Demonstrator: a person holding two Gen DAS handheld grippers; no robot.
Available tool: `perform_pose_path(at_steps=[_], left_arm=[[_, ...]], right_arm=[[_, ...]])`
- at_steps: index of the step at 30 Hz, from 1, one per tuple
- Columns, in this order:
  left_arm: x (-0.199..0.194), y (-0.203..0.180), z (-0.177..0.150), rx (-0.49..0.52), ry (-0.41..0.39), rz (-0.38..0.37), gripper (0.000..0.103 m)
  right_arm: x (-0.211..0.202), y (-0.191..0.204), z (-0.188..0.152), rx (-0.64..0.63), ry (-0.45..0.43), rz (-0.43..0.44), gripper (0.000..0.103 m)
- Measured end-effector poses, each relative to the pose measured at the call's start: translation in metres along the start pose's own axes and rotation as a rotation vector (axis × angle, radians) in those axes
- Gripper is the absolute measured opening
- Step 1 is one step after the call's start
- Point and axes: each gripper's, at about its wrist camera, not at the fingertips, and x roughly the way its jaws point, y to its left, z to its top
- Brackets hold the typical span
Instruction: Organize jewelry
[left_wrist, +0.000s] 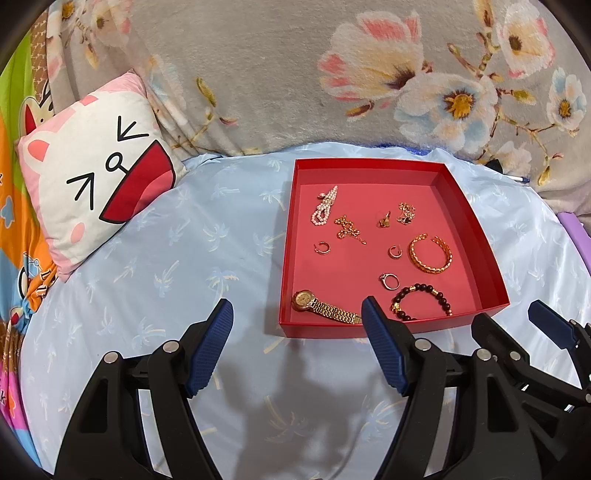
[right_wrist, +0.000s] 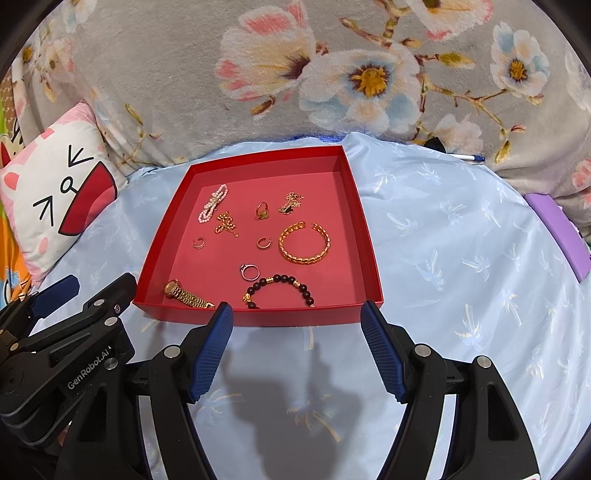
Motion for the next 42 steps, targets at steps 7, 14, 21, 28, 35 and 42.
perform_pose_path(at_steps=[7,14,21,28,35,42], left_arm=[[-0.0006,0.0001,-0.0005,0.002,-0.003,0.001,0.069],[-0.0007,0.0014,0.0006,0.002,-0.003,0.001,0.069],[-0.0009,0.0036,0.0025,-0.001,0.0,0.002,0.069],[-0.001,0.0039,0.0028,-0.002,-0.001,0.003,0.069],[-0.0009,0.003,0.0015,-0.001,-0.003,0.005,0.069],[0.0003,0.0017,0.0013,0.001,-0.002,0.01,0.069]], right_arm=[[-0.0004,-0.0002,-0.0004,0.0,0.0,0.001,0.07],[-0.0014,0.0,0.0013,0.0,-0.002,0.001,0.07],[-0.0015,0.0001,0.0018,0.0,-0.003,0.0,0.07],[-0.0011,0.0006,0.0016,0.002,-0.002,0.0,0.07],[-0.0011,0.0006,0.0009,0.002,-0.002,0.0,0.07],[-0.0008,0.001,0.002,0.004,-0.002,-0.001,0.07]])
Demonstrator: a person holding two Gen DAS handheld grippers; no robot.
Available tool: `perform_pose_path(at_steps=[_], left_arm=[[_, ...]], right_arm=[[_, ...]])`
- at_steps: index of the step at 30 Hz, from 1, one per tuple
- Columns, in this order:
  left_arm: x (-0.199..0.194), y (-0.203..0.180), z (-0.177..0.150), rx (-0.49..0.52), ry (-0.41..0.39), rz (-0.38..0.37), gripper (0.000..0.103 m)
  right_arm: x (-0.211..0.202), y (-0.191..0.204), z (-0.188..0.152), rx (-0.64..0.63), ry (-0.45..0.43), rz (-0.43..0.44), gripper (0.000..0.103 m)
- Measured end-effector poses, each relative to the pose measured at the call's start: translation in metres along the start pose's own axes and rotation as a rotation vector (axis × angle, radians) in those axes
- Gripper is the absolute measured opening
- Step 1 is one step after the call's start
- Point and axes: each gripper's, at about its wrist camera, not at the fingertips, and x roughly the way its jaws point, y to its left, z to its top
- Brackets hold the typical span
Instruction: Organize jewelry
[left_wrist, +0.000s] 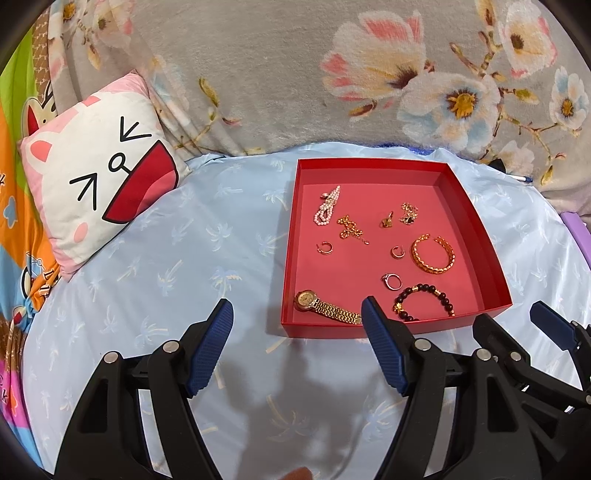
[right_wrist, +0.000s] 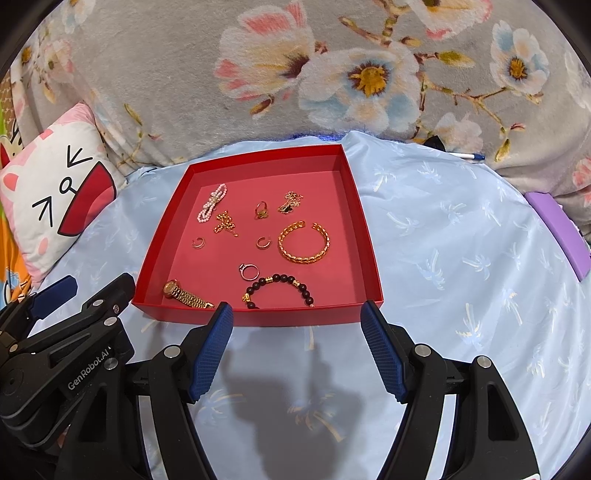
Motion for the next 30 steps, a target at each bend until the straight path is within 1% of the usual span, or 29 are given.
perform_pose_path(at_steps=[9,18,30], left_arm=[[0.0027,-0.0021,-0.0003,-0.003,0.01,-0.005,0.069],[0.0078,-0.003,-0.0004,-0.007,0.032,-0.035,0.069],[0.0059,-0.0073,0.0011,0.012,0.005,0.008,0.069]], right_arm=[[0.0013,-0.0014,-0.0007,0.0,0.0,-0.001,0.07],[0.0022,-0.0024,-0.0011,-0.002,0.002,-0.004,0.07],[0.0039,-0.0054,-0.0031,0.007,0.002,-0.006,0.07]])
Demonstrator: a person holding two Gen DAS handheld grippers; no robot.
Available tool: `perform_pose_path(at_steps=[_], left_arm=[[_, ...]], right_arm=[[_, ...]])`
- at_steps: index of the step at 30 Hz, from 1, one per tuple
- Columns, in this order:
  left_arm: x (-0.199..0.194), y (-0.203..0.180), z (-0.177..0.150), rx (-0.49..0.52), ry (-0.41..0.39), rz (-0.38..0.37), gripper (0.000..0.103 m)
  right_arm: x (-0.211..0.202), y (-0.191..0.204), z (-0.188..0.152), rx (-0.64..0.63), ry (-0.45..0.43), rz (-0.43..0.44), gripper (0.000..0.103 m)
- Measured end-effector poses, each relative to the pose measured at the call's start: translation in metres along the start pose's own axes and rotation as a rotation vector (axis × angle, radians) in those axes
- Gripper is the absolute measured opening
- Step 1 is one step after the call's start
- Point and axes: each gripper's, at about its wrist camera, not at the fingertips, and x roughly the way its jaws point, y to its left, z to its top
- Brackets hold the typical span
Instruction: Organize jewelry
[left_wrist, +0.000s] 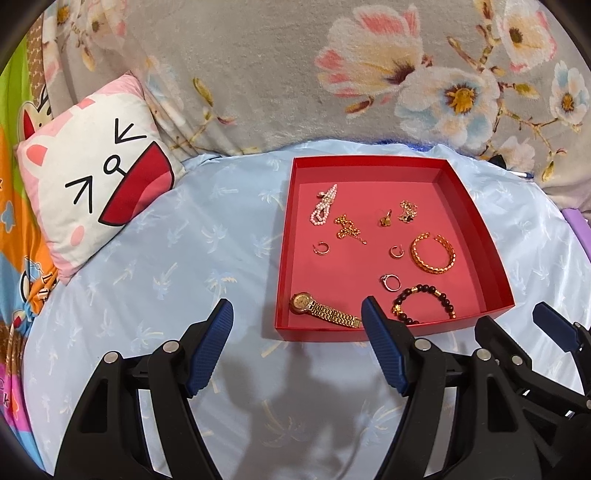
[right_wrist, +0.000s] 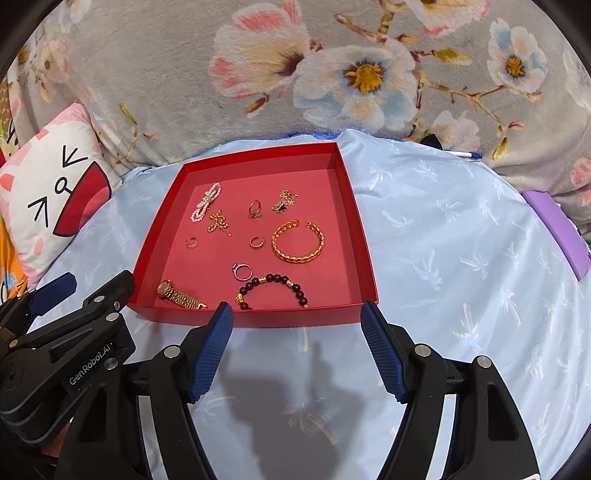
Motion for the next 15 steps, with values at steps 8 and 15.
perform_pose_path(at_steps=[8,15], left_arm=[[-0.0007,-0.0011,0.0,0.012,-0.004,0.003,0.069],[0.0029,0.0009,-0.0005,0.0,0.005,-0.001,0.069]], right_arm=[[-0.0001,-0.0007,0.0005,0.006,0.001,-0.004,0.07],[-0.0002,0.0005,0.0005,-0.006,-0.02,-0.045,0.077]])
